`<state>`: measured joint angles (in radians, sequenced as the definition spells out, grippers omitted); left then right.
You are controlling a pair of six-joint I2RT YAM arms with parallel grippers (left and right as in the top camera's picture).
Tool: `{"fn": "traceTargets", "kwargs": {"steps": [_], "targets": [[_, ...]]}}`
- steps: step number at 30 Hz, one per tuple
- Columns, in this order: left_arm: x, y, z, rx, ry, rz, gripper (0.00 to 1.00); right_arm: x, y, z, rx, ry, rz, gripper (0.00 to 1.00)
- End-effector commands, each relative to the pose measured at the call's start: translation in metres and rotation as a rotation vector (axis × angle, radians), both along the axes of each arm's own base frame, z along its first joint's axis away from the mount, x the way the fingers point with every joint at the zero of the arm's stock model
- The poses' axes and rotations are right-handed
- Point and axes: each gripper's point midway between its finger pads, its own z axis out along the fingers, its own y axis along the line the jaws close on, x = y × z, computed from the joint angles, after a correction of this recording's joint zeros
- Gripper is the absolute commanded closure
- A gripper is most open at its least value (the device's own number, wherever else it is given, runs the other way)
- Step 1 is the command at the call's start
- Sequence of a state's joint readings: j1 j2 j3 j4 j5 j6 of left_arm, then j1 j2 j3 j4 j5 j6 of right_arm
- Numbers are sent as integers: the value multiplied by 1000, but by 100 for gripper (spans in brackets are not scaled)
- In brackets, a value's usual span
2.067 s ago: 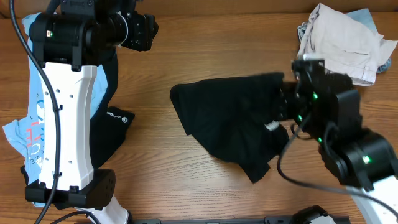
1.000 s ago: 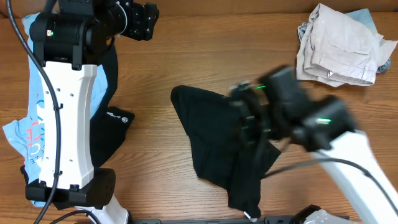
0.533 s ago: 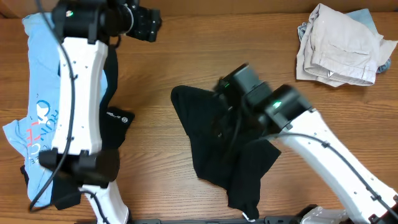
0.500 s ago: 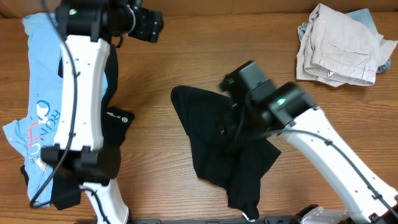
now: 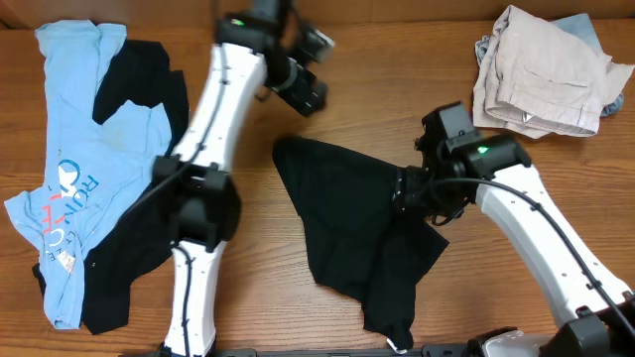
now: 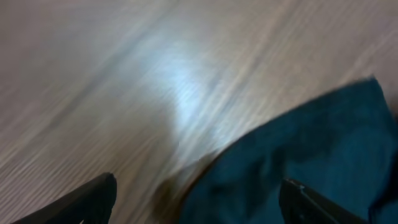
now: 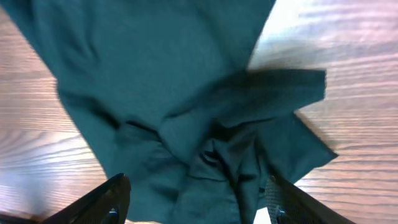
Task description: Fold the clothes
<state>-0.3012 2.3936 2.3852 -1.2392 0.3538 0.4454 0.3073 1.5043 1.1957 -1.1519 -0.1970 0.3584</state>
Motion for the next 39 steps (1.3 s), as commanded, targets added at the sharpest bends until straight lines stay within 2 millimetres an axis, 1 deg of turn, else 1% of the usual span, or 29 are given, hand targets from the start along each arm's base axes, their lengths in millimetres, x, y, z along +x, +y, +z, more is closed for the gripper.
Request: {"fn": "traceTargets", "kwargs": {"steps": [1,4,5,6,9,12,15,17,19,21,24,28,31,35,39], "targets": [[-17,-55,-1,-18,-65,-214,12,-2,-9,-9,11,24,-104,27],[-27,-92,-9,-2,-105,-285,10,9,-26,-8,18,8,-180,27],[-30,-101,-13,8,-114,-301,9,12,-32,-7,21,1,-201,27],[-35,-114,-17,30,-129,-323,9,18,-42,-4,25,-17,-240,27],[-48,-135,-31,65,-132,-367,8,31,-70,4,37,-69,-336,26],[-62,-153,-44,85,-121,-406,8,40,-108,17,42,-130,-458,23],[-73,-167,-55,94,-111,-430,8,40,-140,26,38,-172,-555,20],[-73,-173,-63,111,-111,-399,8,38,-157,31,34,-191,-611,20],[-69,-175,-71,139,-121,-355,9,36,-170,34,30,-202,-647,20],[-66,-175,-79,163,-121,-322,9,35,-175,35,37,-210,-642,20],[-69,-175,-92,182,-96,-289,10,33,-178,35,39,-210,-642,20],[-73,-179,-102,181,-69,-260,10,35,-179,36,37,-217,-640,20],[-75,-180,-103,171,-40,-197,9,36,-179,36,37,-222,-640,20],[-82,-178,-105,152,53,-48,9,36,-180,37,34,-227,-637,20],[-93,-187,-104,93,133,0,7,37,-180,37,32,-230,-627,19]]}}
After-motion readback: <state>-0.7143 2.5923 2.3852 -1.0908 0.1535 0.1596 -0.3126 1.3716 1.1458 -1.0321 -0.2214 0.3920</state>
